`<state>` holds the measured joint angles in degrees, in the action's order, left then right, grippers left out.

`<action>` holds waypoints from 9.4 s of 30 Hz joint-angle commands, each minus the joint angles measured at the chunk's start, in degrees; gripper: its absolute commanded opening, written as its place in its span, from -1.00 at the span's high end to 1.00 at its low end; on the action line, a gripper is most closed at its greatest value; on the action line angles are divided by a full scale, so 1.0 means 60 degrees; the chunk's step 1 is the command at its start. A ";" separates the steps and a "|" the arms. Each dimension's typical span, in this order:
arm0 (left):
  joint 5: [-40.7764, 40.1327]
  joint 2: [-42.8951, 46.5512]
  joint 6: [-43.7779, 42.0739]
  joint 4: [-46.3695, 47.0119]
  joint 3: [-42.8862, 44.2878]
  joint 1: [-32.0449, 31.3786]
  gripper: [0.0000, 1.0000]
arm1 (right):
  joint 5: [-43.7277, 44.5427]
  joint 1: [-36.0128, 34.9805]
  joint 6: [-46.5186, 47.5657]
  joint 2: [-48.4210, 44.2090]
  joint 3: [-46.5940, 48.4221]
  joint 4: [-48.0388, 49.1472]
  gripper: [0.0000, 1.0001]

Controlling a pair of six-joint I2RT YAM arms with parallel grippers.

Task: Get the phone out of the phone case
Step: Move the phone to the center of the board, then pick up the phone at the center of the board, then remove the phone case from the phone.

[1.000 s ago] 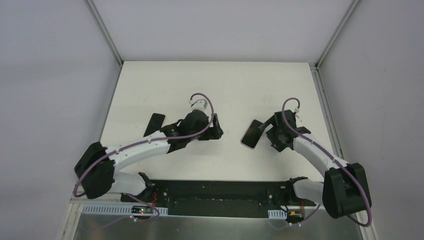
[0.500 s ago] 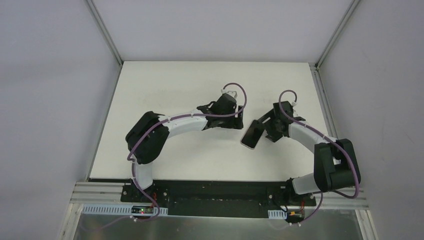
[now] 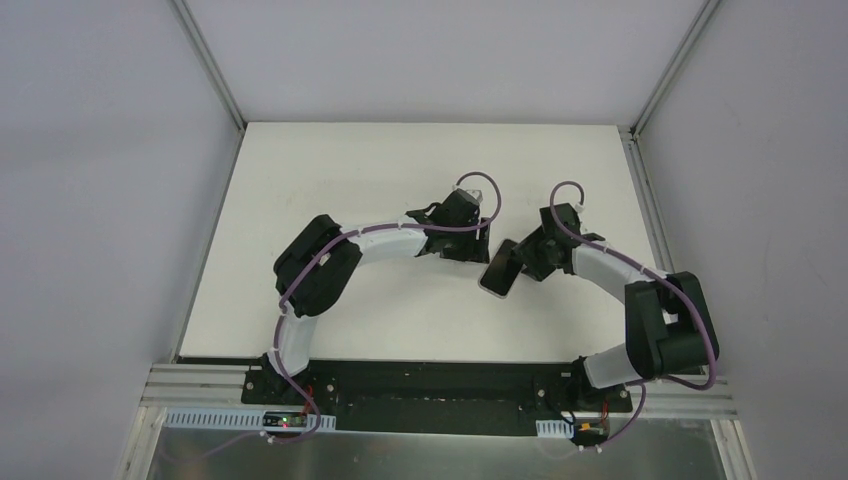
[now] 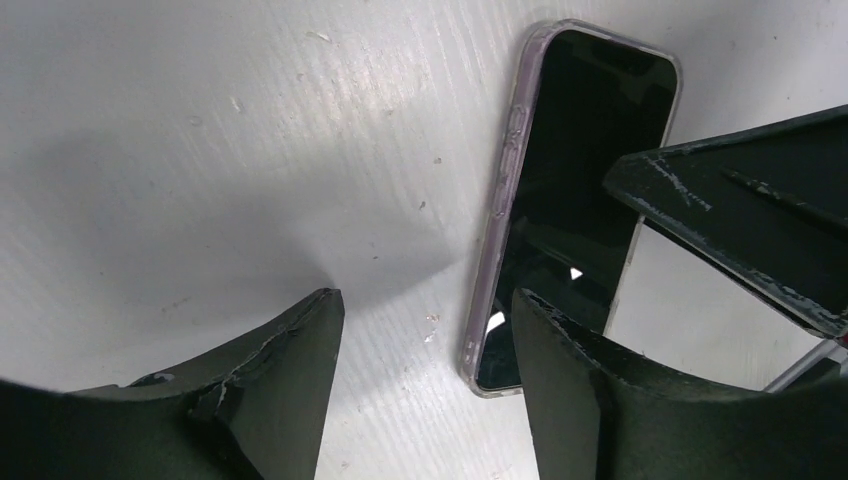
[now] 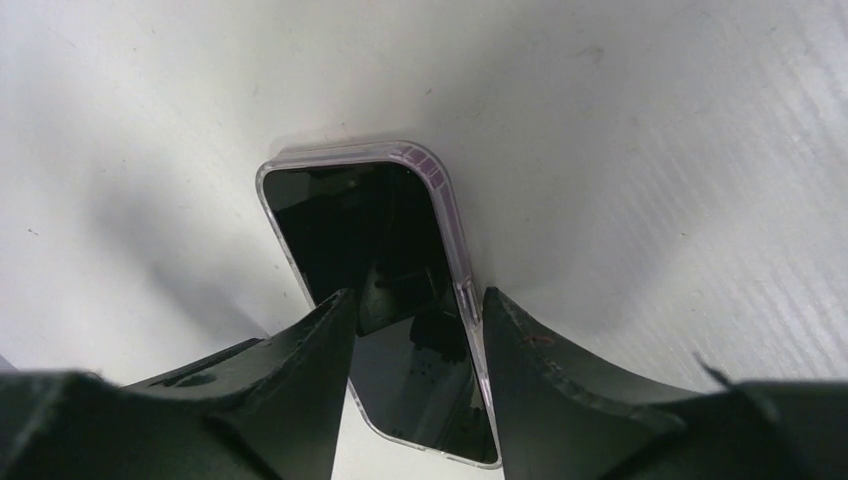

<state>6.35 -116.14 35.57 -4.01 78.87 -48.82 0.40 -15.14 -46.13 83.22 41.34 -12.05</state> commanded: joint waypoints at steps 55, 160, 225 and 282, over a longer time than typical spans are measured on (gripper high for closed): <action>-0.5294 0.9379 0.1569 0.0700 -0.8146 -0.1389 -0.98 | 0.2814 -0.3696 0.2343 -0.5960 -0.1465 -0.1016 -0.99; -0.6305 1.2856 0.2520 -0.0393 -1.0022 -0.1388 -0.96 | 0.2614 -0.4844 0.2499 0.0384 0.2022 -0.3324 0.64; 0.1791 0.8038 0.2247 0.5217 -0.7267 -0.1399 -0.36 | 0.3033 -0.9826 0.5862 -0.5767 0.0298 -0.2427 1.00; 0.0610 0.9233 0.3311 0.6967 -0.8377 -0.0869 1.00 | 0.3425 -0.9955 0.4074 -0.7778 0.0282 -0.1554 -0.99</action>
<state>14.35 -66.94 54.68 32.51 28.97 -56.29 19.27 -74.72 -17.63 41.32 40.53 -25.82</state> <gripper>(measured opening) 0.141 0.994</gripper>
